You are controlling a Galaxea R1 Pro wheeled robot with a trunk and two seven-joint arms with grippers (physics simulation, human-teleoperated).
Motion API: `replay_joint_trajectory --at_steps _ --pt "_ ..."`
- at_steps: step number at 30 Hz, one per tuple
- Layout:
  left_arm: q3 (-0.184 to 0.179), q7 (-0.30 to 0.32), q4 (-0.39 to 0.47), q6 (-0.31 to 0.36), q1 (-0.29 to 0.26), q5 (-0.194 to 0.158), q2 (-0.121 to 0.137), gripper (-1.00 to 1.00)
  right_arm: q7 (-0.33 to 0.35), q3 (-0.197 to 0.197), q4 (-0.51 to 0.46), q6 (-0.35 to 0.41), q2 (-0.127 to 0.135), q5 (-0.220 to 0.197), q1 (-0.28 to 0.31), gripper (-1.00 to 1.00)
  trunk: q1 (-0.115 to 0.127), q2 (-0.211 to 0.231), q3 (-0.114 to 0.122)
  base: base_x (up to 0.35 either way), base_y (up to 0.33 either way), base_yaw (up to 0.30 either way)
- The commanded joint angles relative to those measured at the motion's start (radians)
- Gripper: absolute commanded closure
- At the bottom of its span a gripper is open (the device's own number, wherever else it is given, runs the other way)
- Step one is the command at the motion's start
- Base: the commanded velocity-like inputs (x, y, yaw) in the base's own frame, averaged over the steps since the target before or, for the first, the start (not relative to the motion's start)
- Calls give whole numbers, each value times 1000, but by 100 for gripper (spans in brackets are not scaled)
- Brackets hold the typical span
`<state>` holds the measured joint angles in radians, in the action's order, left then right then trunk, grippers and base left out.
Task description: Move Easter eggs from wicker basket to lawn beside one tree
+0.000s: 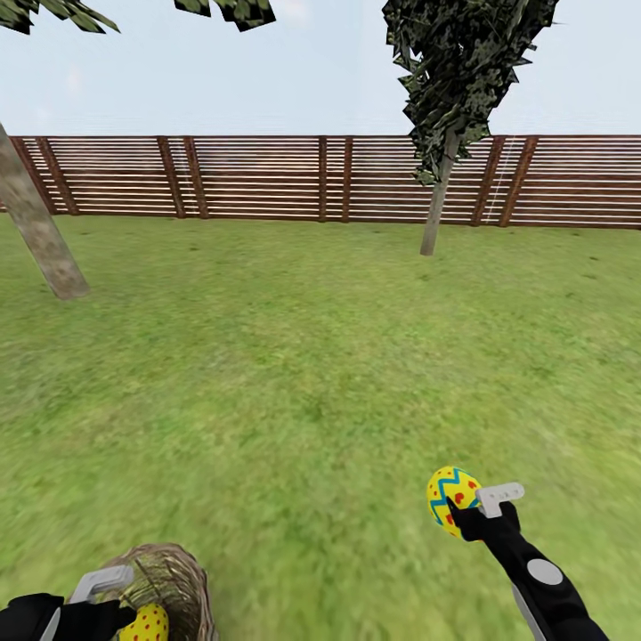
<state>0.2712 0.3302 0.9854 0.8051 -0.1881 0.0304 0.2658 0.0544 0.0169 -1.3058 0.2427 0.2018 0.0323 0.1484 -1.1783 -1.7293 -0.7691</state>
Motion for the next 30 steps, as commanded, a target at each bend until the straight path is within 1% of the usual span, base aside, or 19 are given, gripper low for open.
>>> replay_joint_trajectory --at_steps 1,30 --pt "2 6 1 5 -1 3 0 -100 2 2 -1 6 1 3 0 100 -4 -8 -4 0 0 0" --pt "-4 4 -1 4 0 0 -2 -100 1 3 -1 6 1 3 0 100 -115 -211 -95 0 0 0"
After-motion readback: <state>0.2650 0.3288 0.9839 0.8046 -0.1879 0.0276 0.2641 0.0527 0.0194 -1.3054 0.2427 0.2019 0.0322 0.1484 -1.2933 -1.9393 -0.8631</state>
